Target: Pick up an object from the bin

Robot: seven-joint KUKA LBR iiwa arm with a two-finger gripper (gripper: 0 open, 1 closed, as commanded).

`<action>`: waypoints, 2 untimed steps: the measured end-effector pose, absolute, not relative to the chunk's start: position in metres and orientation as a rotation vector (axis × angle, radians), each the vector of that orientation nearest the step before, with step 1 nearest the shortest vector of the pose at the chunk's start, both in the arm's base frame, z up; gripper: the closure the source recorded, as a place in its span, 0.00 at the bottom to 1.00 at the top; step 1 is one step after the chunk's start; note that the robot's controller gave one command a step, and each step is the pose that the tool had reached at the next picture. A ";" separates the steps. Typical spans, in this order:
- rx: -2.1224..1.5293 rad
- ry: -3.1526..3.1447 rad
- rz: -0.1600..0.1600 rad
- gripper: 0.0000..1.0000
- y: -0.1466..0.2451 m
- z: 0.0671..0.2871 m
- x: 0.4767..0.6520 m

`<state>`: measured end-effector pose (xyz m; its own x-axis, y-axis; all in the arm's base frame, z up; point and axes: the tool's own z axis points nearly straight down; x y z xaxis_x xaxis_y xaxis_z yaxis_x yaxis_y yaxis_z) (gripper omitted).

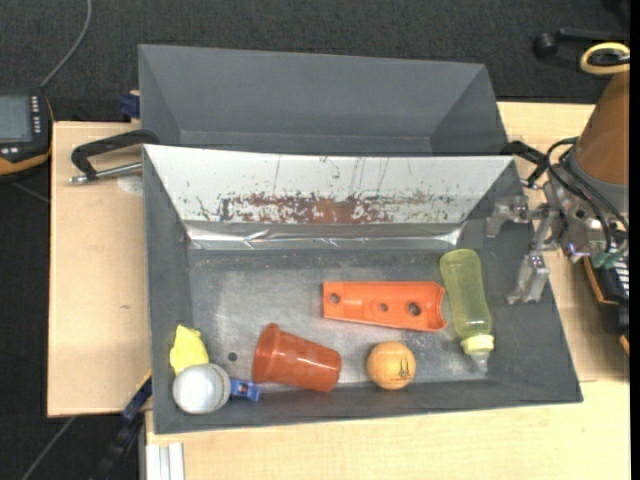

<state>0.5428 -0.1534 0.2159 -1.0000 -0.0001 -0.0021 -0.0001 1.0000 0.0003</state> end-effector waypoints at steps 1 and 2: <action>0.000 3.140 0.000 0.00 -0.153 0.216 0.543; -0.124 3.132 -0.002 0.00 -0.133 0.172 0.538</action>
Offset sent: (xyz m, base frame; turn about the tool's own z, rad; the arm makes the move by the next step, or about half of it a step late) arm -0.0180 0.0620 -0.1314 -0.2319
